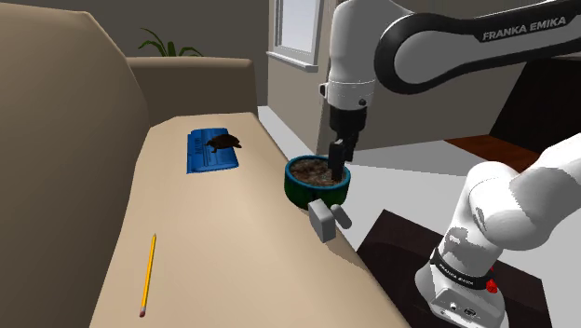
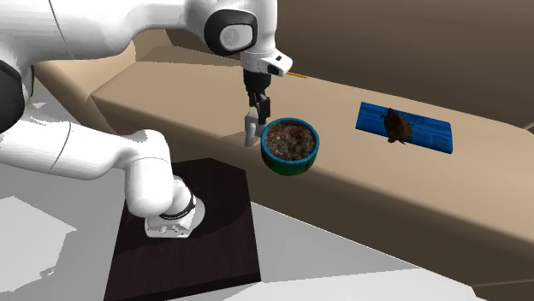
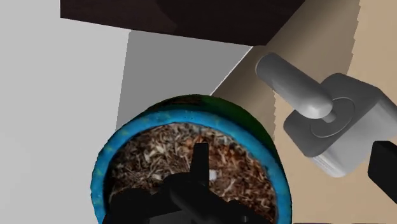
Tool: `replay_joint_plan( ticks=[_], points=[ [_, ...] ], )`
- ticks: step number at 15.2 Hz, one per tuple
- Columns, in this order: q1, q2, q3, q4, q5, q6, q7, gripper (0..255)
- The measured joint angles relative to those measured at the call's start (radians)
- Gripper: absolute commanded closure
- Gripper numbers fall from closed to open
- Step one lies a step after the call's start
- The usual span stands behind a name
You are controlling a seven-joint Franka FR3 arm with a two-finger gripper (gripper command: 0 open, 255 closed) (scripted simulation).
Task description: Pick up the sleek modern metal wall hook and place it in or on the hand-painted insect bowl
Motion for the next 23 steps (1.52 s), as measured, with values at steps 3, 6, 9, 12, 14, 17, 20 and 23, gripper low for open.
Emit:
replay_joint_plan(
  ticks=[3, 6, 9, 12, 14, 17, 20, 23],
  points=[
    [0.022, 0.074, 0.062, 0.006, 0.004, 0.055, 0.036, 0],
    [0.039, 0.152, 0.121, 0.024, -0.003, 0.101, 0.073, 0],
    [0.05, 0.191, 0.156, 0.012, -0.003, 0.144, 0.1, 0],
    [0.052, 0.207, 0.165, -0.019, -0.004, 0.189, 0.108, 0],
    [0.052, 0.21, 0.167, -0.039, -0.004, 0.212, 0.109, 0],
    [0.051, 0.216, 0.168, -0.056, -0.005, 0.235, 0.109, 0],
    [0.051, 0.216, 0.168, -0.058, -0.005, 0.238, 0.109, 0],
    [0.05, 0.216, 0.168, -0.058, -0.005, 0.238, 0.109, 255]
  ],
)
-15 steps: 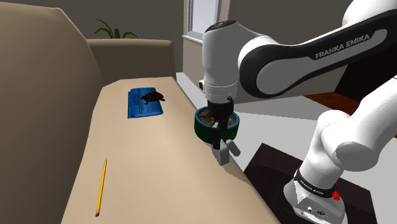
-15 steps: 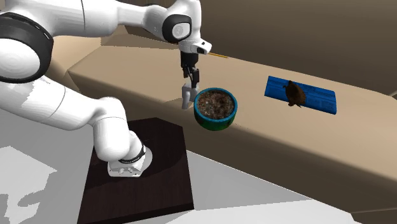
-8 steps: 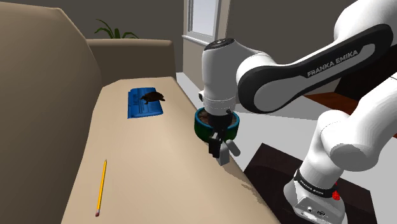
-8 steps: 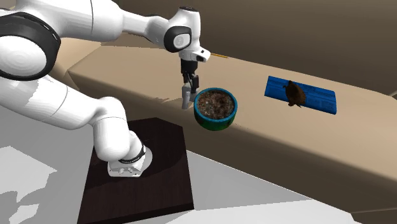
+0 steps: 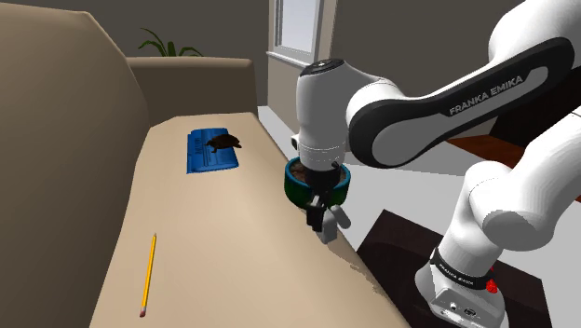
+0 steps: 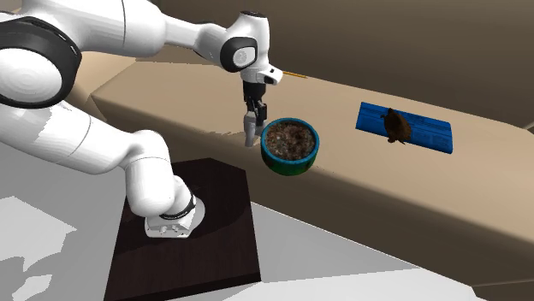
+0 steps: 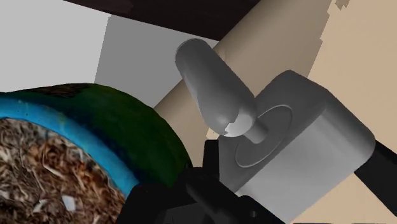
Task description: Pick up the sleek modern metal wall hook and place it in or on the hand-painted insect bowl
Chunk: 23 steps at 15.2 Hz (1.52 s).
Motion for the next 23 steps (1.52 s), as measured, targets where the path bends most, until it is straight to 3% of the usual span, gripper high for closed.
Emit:
replay_joint_plan(
  ticks=[10, 23],
  points=[
    [0.001, -0.004, -0.001, 0.003, 0.001, -0.008, -0.001, 255],
    [0.001, -0.058, -0.028, 0.129, 0.002, -0.186, -0.023, 255]
  ],
)
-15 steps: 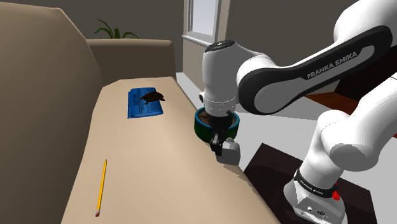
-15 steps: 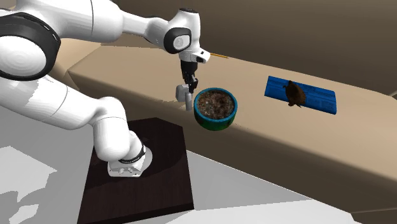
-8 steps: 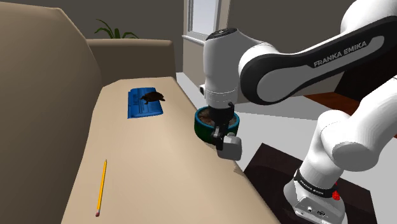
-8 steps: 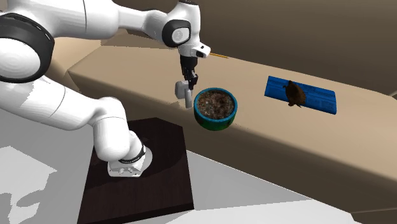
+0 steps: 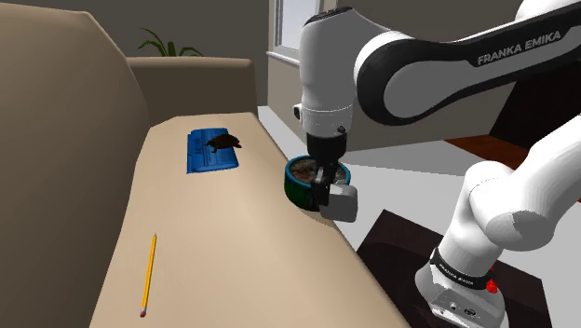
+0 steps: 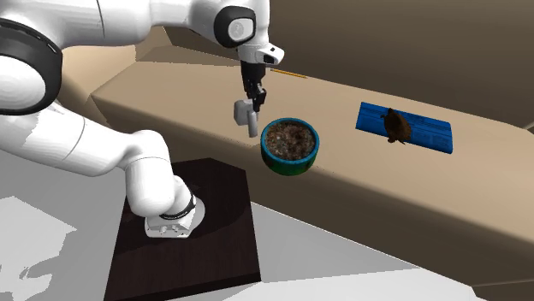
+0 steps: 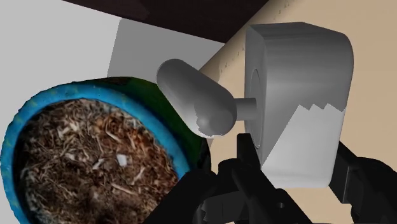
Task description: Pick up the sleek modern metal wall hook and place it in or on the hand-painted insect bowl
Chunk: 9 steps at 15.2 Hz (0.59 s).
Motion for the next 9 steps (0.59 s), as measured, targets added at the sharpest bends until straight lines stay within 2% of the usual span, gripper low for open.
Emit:
replay_joint_plan(
  ticks=[9],
  points=[
    [-0.004, -0.018, -0.017, 0.11, -0.006, -0.127, -0.013, 255]
  ],
)
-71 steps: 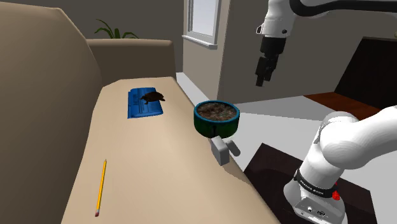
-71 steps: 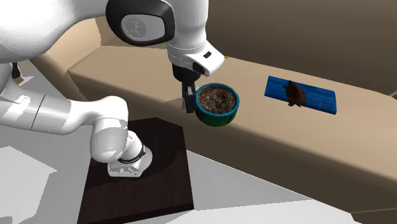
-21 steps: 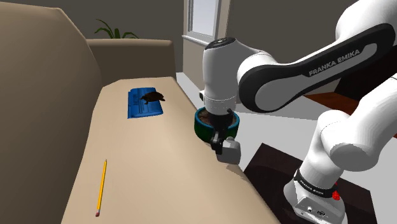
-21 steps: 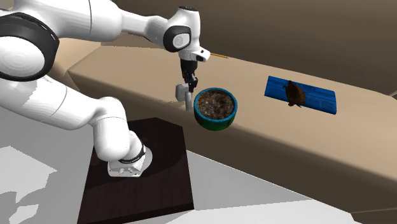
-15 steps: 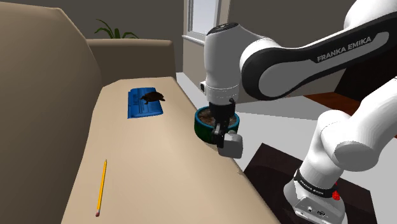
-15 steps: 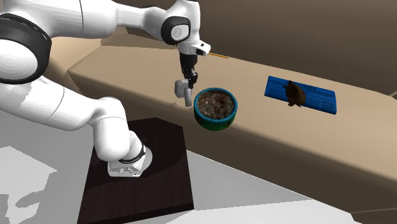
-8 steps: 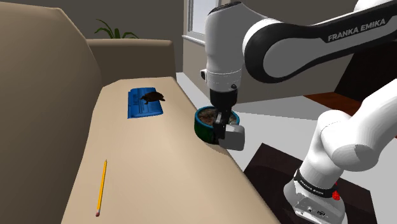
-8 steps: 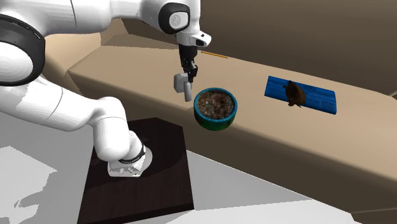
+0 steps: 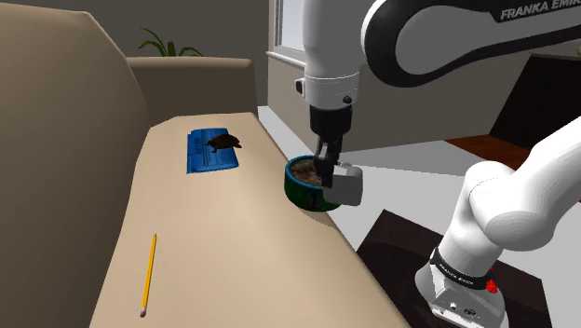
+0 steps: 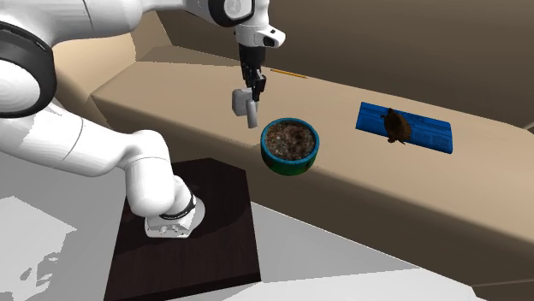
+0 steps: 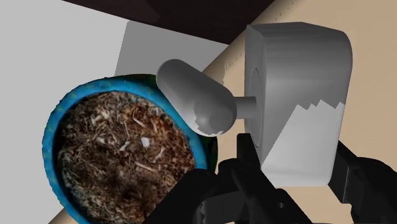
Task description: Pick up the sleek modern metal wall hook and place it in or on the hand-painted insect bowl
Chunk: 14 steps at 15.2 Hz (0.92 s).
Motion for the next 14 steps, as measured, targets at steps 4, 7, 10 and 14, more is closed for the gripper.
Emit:
replay_joint_plan(
  ticks=[4, 7, 10, 14],
  points=[
    [-0.003, -0.001, -0.006, 0.051, -0.004, -0.051, -0.004, 255],
    [-0.004, 0.0, -0.009, 0.092, -0.006, -0.091, -0.005, 255],
    [-0.007, 0.005, -0.012, 0.136, -0.01, -0.131, -0.007, 255],
    [-0.01, 0.011, -0.016, 0.194, -0.014, -0.183, -0.01, 255]
  ],
)
